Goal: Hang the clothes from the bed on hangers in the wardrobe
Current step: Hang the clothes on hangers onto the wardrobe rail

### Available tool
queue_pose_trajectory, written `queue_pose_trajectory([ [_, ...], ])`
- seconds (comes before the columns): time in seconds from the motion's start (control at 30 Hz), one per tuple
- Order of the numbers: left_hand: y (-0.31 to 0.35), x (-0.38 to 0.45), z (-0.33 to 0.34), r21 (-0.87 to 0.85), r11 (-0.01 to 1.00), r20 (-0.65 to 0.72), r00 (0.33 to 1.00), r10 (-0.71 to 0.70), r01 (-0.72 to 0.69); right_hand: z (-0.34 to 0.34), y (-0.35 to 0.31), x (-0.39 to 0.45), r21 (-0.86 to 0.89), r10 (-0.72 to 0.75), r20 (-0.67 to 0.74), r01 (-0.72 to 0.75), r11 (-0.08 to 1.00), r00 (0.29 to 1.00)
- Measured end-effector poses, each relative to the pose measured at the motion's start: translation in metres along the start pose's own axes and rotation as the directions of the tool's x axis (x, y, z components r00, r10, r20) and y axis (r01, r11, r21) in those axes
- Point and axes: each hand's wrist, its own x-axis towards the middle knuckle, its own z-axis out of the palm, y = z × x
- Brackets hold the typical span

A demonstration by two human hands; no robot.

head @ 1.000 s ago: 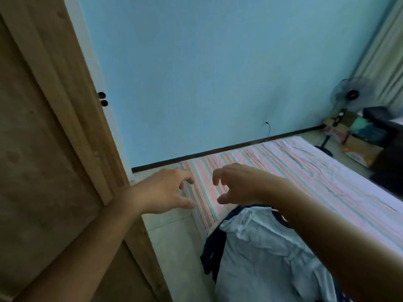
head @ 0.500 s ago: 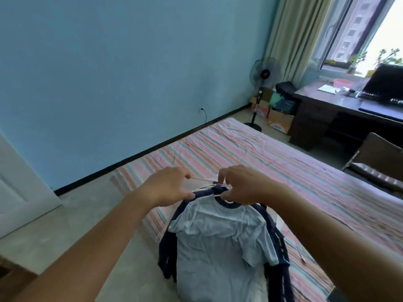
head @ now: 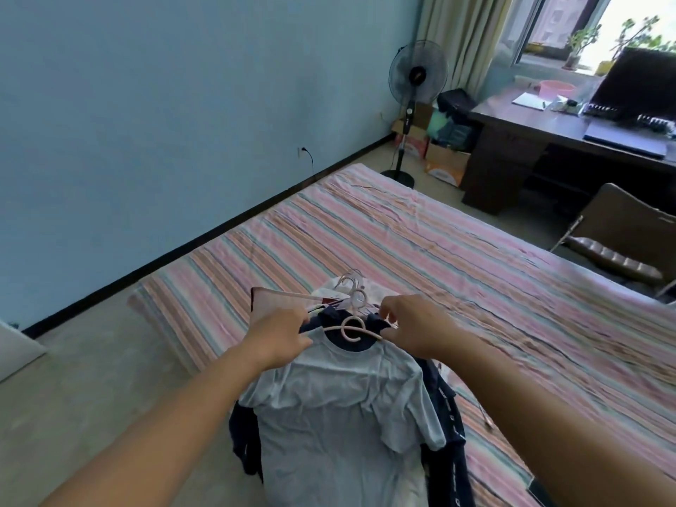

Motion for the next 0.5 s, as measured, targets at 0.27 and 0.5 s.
queue_pose_trajectory([
  [0.27,-0.010,0.094,0.055,-0.096,0.994,0.007,0.999,-0.047,0.048,0.074,0.066,0.081,0.046,0.101,0.006,-0.101,0.994,0.995],
  [0.5,-0.033,0.154,0.127,-0.160,0.971,0.090,0.982,-0.165,0.178,0.154,0.115,0.129,0.206,0.246,0.078,-0.257,0.944,0.966],
])
